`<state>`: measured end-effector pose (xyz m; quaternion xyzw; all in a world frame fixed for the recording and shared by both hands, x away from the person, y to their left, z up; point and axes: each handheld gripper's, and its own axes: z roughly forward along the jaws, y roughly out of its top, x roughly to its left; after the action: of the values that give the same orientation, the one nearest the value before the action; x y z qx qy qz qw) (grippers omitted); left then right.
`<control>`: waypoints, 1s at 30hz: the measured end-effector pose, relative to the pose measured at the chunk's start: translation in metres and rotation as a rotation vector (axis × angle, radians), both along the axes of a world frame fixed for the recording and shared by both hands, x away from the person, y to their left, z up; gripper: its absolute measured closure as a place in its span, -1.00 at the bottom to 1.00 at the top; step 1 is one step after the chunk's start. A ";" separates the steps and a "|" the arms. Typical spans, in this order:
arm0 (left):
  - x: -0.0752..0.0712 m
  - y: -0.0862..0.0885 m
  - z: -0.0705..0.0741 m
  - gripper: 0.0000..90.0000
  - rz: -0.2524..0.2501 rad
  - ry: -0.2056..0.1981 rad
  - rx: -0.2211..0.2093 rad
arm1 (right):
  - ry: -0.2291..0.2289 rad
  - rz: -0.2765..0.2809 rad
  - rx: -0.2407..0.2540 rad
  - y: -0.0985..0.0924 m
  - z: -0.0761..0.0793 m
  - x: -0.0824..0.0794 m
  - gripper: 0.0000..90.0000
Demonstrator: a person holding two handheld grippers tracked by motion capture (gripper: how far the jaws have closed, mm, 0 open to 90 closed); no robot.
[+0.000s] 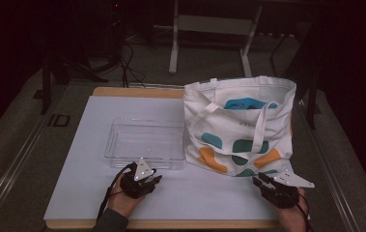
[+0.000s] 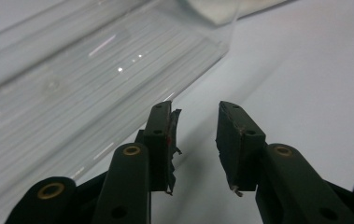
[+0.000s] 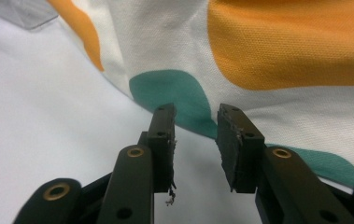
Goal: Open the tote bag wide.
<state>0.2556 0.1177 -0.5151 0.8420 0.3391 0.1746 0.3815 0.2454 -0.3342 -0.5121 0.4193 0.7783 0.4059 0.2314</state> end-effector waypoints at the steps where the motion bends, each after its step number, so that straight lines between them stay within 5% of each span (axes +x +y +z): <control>1: 0.000 0.001 0.002 0.51 -0.006 0.000 -0.004 | 0.006 0.008 -0.014 0.000 0.002 0.000 0.50; 10: 0.005 0.005 0.029 0.50 -0.074 -0.011 -0.034 | 0.015 0.007 -0.043 -0.003 0.017 0.000 0.52; 30: 0.037 -0.001 0.059 0.44 -0.087 -0.058 -0.077 | -0.012 -0.048 -0.029 -0.012 0.052 0.014 0.52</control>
<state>0.2925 0.1172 -0.4558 0.8353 0.2974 0.1689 0.4303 0.2592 -0.3460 -0.4597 0.4322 0.7724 0.3915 0.2516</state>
